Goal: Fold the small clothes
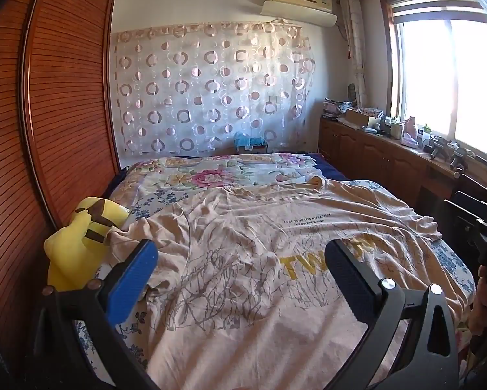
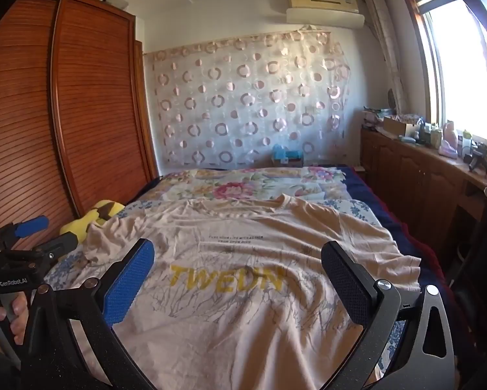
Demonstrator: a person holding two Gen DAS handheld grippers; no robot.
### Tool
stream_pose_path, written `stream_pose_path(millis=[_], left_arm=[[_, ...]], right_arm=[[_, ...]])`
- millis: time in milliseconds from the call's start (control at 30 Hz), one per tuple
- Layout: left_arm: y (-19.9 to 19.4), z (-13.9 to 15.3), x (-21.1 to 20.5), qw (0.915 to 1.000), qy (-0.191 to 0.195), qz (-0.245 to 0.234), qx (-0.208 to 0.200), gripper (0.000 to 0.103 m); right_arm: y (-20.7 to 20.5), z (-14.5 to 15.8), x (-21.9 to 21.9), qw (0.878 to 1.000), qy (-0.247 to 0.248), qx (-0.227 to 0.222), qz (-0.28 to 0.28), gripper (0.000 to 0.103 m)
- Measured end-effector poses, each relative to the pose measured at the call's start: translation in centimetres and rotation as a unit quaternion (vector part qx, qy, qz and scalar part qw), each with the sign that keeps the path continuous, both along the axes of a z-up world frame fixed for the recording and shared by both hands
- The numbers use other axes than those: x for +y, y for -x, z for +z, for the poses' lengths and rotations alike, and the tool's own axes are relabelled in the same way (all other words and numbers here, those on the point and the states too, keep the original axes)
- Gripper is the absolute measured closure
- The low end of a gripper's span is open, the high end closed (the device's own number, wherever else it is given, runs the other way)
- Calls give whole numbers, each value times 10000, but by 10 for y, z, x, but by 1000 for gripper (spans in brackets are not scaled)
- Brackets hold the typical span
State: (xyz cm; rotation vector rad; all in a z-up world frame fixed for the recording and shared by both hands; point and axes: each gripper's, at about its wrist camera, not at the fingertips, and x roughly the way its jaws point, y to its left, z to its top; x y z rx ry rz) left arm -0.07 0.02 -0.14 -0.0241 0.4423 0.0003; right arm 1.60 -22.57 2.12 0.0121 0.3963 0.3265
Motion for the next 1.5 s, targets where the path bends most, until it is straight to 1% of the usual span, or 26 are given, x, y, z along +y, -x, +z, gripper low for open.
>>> stream_pose_path(millis=[767,1500], left_arm=[[7,14,-1,9999,4,-29,-139,0],[9,14,-2,9999,-8,-33,-166,0]], right_arm=[[1,1,0,10000,2,-9,-15,0],[2,3,0,10000,-4,-16,-6,0]])
